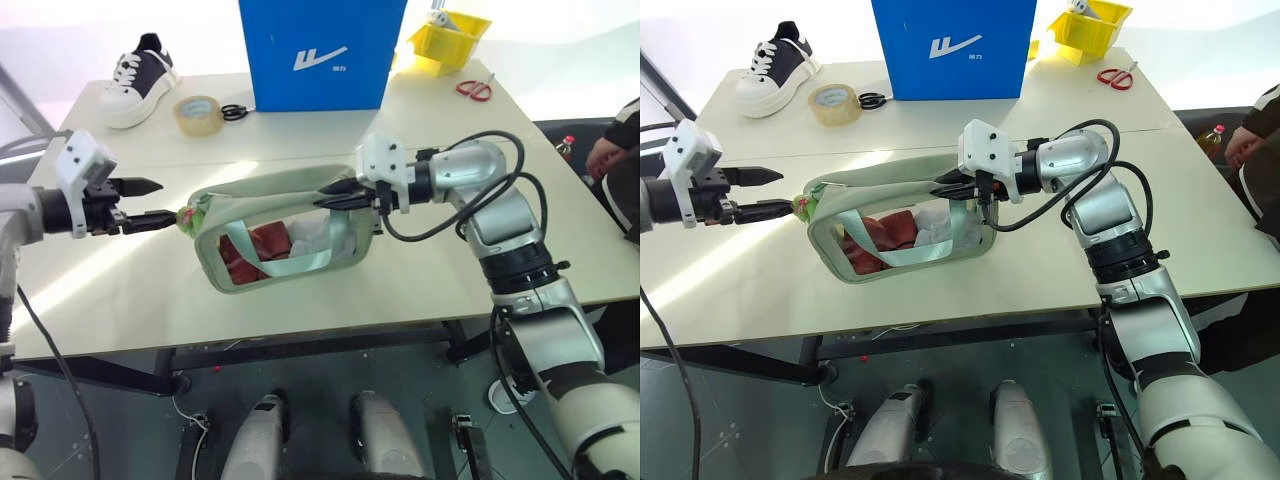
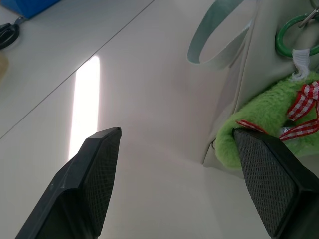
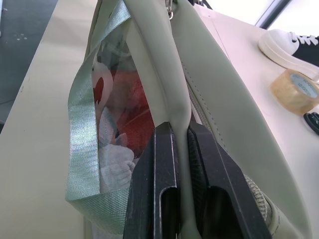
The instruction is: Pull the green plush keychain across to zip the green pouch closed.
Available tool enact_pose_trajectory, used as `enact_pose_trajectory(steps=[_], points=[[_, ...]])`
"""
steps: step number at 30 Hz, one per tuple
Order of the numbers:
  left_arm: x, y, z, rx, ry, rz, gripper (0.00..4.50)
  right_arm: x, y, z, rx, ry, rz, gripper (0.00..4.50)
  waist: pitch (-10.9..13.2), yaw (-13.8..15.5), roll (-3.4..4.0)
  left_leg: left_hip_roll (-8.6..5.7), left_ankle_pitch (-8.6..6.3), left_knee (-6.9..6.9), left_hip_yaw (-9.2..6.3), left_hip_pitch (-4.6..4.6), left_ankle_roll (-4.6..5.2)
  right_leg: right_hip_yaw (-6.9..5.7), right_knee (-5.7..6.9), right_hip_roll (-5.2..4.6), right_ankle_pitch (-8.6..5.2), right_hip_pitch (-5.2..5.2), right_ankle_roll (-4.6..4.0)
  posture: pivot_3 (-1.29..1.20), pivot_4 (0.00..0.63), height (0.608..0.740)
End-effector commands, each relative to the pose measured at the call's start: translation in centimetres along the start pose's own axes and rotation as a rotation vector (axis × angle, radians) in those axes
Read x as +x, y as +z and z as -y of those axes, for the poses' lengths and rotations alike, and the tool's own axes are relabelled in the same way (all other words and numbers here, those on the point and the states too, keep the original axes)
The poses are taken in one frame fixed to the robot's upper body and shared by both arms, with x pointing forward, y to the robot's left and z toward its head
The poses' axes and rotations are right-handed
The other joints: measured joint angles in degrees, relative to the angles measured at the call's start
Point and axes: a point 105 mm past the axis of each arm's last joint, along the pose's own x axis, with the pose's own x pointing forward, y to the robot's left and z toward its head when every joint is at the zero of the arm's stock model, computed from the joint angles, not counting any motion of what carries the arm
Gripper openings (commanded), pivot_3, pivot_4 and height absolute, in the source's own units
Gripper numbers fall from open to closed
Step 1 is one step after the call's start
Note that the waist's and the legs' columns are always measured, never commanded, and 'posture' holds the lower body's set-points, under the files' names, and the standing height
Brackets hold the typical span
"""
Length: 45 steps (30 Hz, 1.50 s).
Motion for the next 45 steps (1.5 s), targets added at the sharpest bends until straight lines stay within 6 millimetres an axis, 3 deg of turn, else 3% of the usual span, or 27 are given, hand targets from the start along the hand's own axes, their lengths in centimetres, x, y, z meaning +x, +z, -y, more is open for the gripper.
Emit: enact_pose_trajectory(steps=[1,13,23,26,31,32,38,41,45], points=[[-1.1,1.2,0.0,0.048,-0.023,0.0,3.8,-0.6,1.5,0.8,-0.056,-0.03,0.018,0.0,0.0,-0.01,0.0,0.0,0.0,0.0,0.0,0.0,0.0,0.0,0.0,0.0,0.0,0.0,0.0,0.0,0.15,0.74],[-3.1,1.0,0.4,0.071,-0.09,-0.042,3.8,-0.6,1.5,0.7,-0.061,-0.034,0.015,0.0,0.0,0.01,0.0,0.01,0.0,0.0,0.0,0.0,0.0,0.0,0.0,0.0,0.0,0.0,0.0,0.0,0.15,0.74],[1.4,0.4,1.2,0.09,-0.092,-0.001,3.8,-0.5,1.7,0.8,-0.064,-0.037,0.019,0.0,0.0,0.07,0.0,0.0,0.0,0.01,0.0,0.0,0.0,0.0,0.02,0.0,0.0,0.01,0.0,0.0,0.15,0.74],[1.6,1.0,1.4,0.085,-0.096,0.019,2.93,-0.5,1.7,0.8,-0.064,-0.039,0.018,0.0,0.0,0.01,0.0,0.0,0.0,0.02,0.0,0.0,0.0,0.0,0.05,0.0,0.0,0.0,0.0,0.0,0.15,0.74],[1.4,2.7,0.4,0.106,-0.034,0.058,0.34,-0.6,1.8,0.8,-0.062,-0.042,0.018,0.0,0.0,-0.01,0.0,0.0,0.0,0.02,-0.02,0.0,0.0,0.0,0.08,0.0,0.0,-0.01,0.0,0.0,0.15,0.74],[1.3,3.2,0.2,0.115,-0.017,0.063,0.07,-0.6,1.8,0.8,-0.062,-0.043,0.017,0.0,0.0,0.01,0.0,0.0,0.0,0.02,-0.01,0.0,0.0,-0.01,0.08,0.0,0.0,-0.01,0.0,0.0,0.15,0.74],[0.6,5.6,-1.0,0.171,0.069,0.075,0.07,-0.5,2.0,1.0,-0.064,-0.06,0.023,0.0,0.0,-0.01,0.0,-0.02,0.0,0.04,-0.02,0.0,0.0,-0.01,0.1,0.0,-0.01,-0.01,0.01,0.0,0.15,0.74],[0.5,6.9,-0.5,0.192,0.053,0.083,0.07,-0.3,2.1,1.2,-0.059,-0.081,0.03,0.0,0.0,-0.03,0.0,-0.02,0.0,0.04,-0.03,0.0,0.0,-0.01,0.12,0.0,-0.01,-0.01,0.01,0.0,0.15,0.74],[1.7,9.2,1.2,0.245,-0.009,0.128,0.07,0.3,1.8,1.3,-0.053,-0.087,0.023,0.0,0.0,0.0,0.0,-0.02,0.0,0.04,-0.03,0.0,0.0,-0.01,0.13,0.0,-0.01,-0.01,0.02,0.0,0.15,0.74]])
